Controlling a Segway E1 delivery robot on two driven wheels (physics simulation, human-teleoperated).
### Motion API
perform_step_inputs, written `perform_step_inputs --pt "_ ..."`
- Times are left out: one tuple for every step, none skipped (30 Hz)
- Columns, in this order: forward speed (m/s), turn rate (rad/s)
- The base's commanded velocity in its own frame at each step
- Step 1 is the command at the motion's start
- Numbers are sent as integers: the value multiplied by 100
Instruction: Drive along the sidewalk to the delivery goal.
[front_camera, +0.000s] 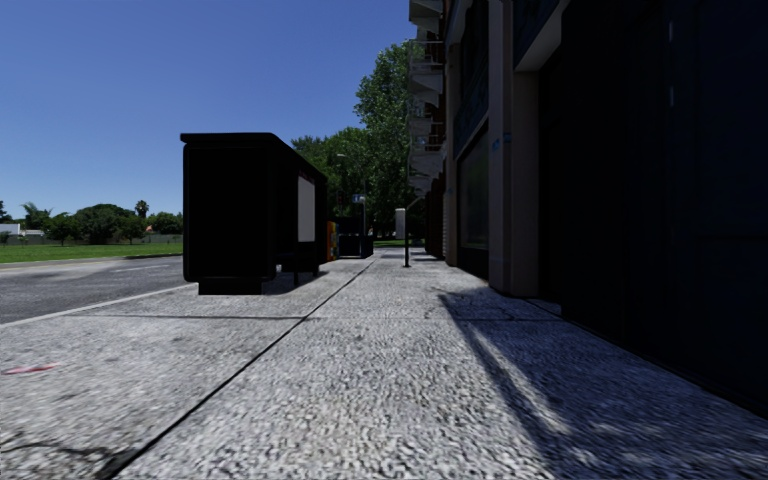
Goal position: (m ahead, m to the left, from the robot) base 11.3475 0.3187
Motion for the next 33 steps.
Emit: perform_step_inputs --pt "197 0" --pt "197 0" --pt "197 0" --pt "197 0" --pt "198 0" --pt "198 0" --pt "198 0" --pt "198 0" --pt "198 0" --pt "198 0" --pt "198 0" --pt "198 0" --pt "198 0" --pt "198 0" --pt "198 0" --pt "198 0" --pt "198 0" --pt "198 0" --pt "199 0" --pt "200 0" --pt "200 0" --pt "200 0" --pt "200 0" --pt "200 0" --pt "200 0" --pt "199 0" --pt "199 0" --pt "199 0" --pt "199 0" --pt "199 0" --pt "199 0" --pt "199 0" --pt "199 0"
